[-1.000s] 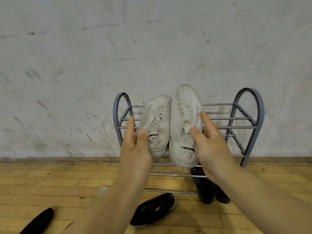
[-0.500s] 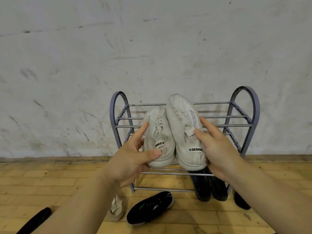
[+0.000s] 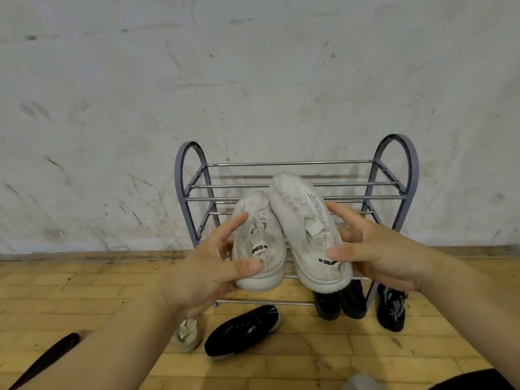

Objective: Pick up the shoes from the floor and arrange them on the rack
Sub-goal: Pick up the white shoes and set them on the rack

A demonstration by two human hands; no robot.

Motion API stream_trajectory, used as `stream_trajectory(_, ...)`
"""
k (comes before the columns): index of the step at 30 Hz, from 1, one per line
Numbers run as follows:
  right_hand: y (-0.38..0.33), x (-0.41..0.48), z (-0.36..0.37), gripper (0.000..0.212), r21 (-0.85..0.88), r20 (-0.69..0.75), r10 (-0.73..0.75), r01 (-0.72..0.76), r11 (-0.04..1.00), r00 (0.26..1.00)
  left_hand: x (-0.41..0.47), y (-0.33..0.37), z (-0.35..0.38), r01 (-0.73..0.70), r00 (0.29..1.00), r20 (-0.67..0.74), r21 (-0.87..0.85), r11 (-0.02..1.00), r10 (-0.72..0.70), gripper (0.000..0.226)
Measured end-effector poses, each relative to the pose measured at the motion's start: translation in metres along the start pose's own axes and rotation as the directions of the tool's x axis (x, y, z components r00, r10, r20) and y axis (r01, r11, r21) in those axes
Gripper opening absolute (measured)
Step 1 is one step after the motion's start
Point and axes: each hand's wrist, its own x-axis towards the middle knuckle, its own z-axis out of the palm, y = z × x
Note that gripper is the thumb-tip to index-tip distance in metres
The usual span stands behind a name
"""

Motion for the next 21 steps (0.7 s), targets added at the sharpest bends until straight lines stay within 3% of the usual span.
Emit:
stream_trajectory(5,0.027,-0.028,-0.020,0.088,-0.071,0.084,0.274,-0.268,0.961,0.958,-0.020,-0.043,0.016,0.172,0.982,0.076,0.044,0.984,-0.175,0.122)
stream_trajectory(9,0.046,-0.037,-0.026,0.083,-0.081,0.027,0.454,-0.451,0.889,0.891,-0.020,-0.068,0.037,0.308,0.946,0.100,0.034,0.951,-0.310,0.104)
stream_trajectory(14,0.074,-0.032,-0.031,0.070,-0.058,-0.058,0.541,-0.544,0.837,0.839,0.002,-0.103,0.048,0.385,0.919,0.074,0.039,0.922,-0.387,0.108)
stream_trajectory(21,0.127,-0.001,-0.074,0.099,-0.033,-0.138,0.547,-0.556,0.830,0.825,0.059,-0.133,0.053,0.362,0.929,0.028,0.133,0.923,-0.369,0.112)
